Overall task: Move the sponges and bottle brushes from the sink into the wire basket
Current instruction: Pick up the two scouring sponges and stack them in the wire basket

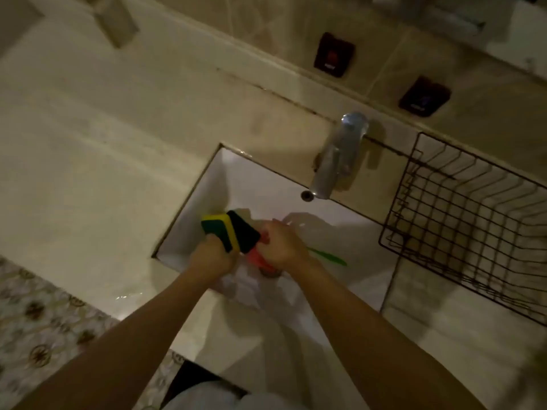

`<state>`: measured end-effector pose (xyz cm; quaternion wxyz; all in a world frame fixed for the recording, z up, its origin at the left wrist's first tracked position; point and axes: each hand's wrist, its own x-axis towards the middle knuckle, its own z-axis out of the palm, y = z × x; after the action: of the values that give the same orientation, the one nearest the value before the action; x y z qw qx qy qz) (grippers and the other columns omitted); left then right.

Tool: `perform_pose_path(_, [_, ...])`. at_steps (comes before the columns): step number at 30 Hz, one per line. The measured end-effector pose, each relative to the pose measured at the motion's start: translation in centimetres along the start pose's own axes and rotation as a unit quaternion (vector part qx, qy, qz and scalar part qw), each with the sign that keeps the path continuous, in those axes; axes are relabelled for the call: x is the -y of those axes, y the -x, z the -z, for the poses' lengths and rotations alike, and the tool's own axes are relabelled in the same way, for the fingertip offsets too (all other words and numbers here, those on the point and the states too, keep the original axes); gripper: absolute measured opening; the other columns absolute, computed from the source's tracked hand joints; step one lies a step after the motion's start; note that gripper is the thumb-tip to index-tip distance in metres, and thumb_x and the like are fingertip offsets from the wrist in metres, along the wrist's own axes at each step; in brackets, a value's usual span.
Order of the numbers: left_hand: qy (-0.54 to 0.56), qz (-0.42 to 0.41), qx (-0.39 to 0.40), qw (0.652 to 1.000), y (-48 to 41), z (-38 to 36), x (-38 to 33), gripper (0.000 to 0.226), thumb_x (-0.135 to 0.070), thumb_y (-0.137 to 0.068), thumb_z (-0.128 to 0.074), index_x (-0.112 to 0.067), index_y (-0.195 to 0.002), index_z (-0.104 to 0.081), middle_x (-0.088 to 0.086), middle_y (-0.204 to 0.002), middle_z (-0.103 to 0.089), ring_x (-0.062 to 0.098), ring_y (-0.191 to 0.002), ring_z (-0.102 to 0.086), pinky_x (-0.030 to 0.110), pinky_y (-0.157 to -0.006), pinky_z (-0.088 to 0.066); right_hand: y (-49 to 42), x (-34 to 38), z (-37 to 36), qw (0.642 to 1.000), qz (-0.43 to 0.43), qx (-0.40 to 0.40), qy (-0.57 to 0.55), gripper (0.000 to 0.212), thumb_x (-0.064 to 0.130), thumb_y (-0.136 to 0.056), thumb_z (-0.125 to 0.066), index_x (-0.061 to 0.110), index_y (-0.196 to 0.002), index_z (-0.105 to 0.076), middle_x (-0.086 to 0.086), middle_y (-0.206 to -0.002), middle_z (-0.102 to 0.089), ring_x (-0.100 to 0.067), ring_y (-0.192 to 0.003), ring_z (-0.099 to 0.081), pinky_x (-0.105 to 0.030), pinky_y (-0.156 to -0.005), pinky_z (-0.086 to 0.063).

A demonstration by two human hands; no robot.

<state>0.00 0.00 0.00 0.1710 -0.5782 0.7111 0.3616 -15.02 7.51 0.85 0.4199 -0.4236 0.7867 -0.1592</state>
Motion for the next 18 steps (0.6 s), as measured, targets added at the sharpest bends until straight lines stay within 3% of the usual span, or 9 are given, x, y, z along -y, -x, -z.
perform_pose_path(3, [0.144,0.087,-0.013,0.986,-1.0,-0.3,0.7,0.07,-0.05,-0.08,-0.062,-0.005,-0.132,-0.045,0.02,-0.121,-0.062,0.04,-0.106,-0.062,0.041,-0.082,-0.053,-1.6,0.6,-1.8,0.999,0.012,-0.025,0.032,0.03,0.024,-0.083,-0.061,0.01,-0.109,-0.057,-0.014,-0.107,-0.066,-0.031,-0.098,-0.061,-0.035,-0.075,-0.05])
perform_pose_path(6, [0.206,0.135,-0.034,0.968,-2.3,-0.6,0.4,0.086,-0.051,-0.077,-0.067,0.0,-0.137,-0.033,0.022,-0.127,-0.059,0.04,-0.11,-0.061,0.034,-0.076,-0.046,-3.3,0.9,-3.7,0.992,0.003,-0.017,0.125,0.045,0.031,-0.082,-0.064,0.011,-0.121,-0.052,-0.016,-0.123,-0.057,-0.037,-0.113,-0.048,-0.044,-0.088,-0.045])
perform_pose_path(9, [0.208,0.12,-0.048,0.97,-3.6,-1.1,0.8,0.089,-0.051,-0.077,-0.067,0.001,-0.139,-0.032,0.022,-0.131,-0.057,0.038,-0.114,-0.059,0.035,-0.076,-0.045,-4.7,0.8,-5.6,0.969,-0.004,-0.024,0.245,0.051,0.041,-0.082,-0.059,0.015,-0.125,-0.05,-0.014,-0.128,-0.055,-0.037,-0.112,-0.045,-0.044,-0.089,-0.039])
perform_pose_path(13, [0.192,0.092,-0.037,0.976,-4.6,-1.0,1.9,0.08,-0.053,-0.078,-0.065,-0.004,-0.136,-0.041,0.019,-0.126,-0.061,0.038,-0.11,-0.062,0.038,-0.079,-0.05,-4.9,0.6,-7.3,0.947,0.014,-0.066,0.313,0.047,0.028,-0.088,-0.051,0.007,-0.129,-0.044,-0.018,-0.13,-0.052,-0.036,-0.117,-0.044,-0.043,-0.089,-0.037])
perform_pose_path(18, [0.184,0.04,-0.014,0.982,-3.4,1.4,1.9,0.069,-0.056,-0.078,-0.062,-0.007,-0.126,-0.051,0.015,-0.115,-0.067,0.033,-0.101,-0.065,0.032,-0.07,-0.047,-3.5,2.3,-6.2,0.948,-0.021,-0.113,0.296,0.051,0.026,-0.08,-0.06,0.009,-0.126,-0.048,-0.016,-0.123,-0.054,-0.034,-0.108,-0.047,-0.042,-0.082,-0.038])
